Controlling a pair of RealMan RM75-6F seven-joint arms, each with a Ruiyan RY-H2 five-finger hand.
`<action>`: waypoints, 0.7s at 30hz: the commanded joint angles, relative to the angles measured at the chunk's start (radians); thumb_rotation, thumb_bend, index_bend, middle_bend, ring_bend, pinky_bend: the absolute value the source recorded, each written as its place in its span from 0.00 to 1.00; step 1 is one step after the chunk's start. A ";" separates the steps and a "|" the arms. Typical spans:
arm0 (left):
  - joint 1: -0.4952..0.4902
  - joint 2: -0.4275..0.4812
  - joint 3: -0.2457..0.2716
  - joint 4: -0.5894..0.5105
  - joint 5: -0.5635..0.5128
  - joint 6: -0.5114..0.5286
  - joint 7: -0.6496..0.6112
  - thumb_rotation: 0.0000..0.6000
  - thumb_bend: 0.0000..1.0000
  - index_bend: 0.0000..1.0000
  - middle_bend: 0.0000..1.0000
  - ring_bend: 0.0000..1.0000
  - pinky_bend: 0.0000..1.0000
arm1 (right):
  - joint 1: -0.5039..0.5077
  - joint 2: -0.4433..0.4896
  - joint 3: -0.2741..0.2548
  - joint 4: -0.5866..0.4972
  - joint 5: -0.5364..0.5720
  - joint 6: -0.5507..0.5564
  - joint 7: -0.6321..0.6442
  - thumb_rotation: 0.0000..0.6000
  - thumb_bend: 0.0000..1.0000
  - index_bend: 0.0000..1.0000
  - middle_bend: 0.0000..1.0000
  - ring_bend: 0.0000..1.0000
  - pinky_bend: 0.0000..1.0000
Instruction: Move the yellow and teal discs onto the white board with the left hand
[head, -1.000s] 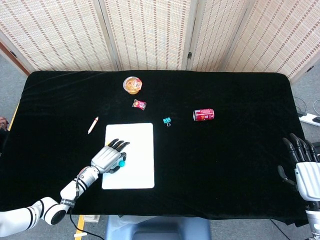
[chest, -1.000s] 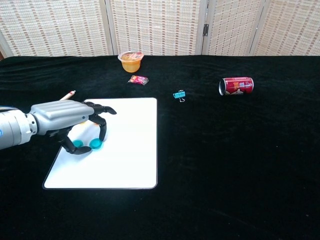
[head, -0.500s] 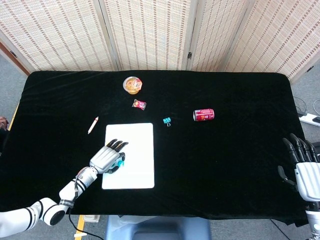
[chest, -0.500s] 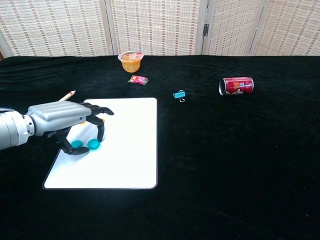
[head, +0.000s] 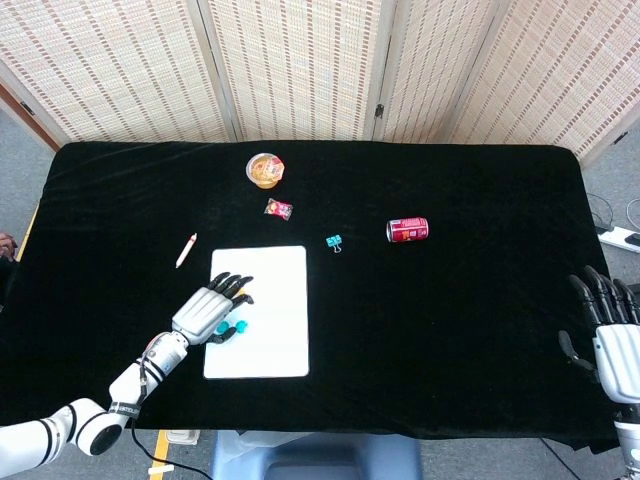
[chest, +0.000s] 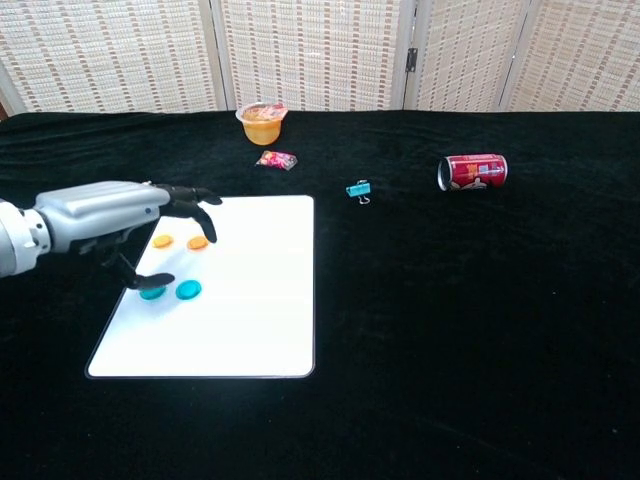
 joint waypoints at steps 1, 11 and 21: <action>0.032 0.057 -0.025 -0.043 0.006 0.069 -0.059 1.00 0.43 0.29 0.06 0.00 0.00 | -0.001 0.003 0.001 0.002 0.005 -0.002 0.002 1.00 0.46 0.00 0.00 0.00 0.00; 0.170 0.159 -0.072 -0.089 -0.091 0.255 -0.118 1.00 0.43 0.23 0.06 0.00 0.00 | 0.018 0.038 -0.012 0.007 0.024 -0.076 0.056 1.00 0.46 0.00 0.00 0.00 0.00; 0.339 0.217 -0.038 -0.084 -0.110 0.438 -0.112 1.00 0.43 0.21 0.06 0.00 0.00 | 0.020 0.049 -0.021 0.024 0.031 -0.099 0.139 1.00 0.46 0.00 0.00 0.00 0.00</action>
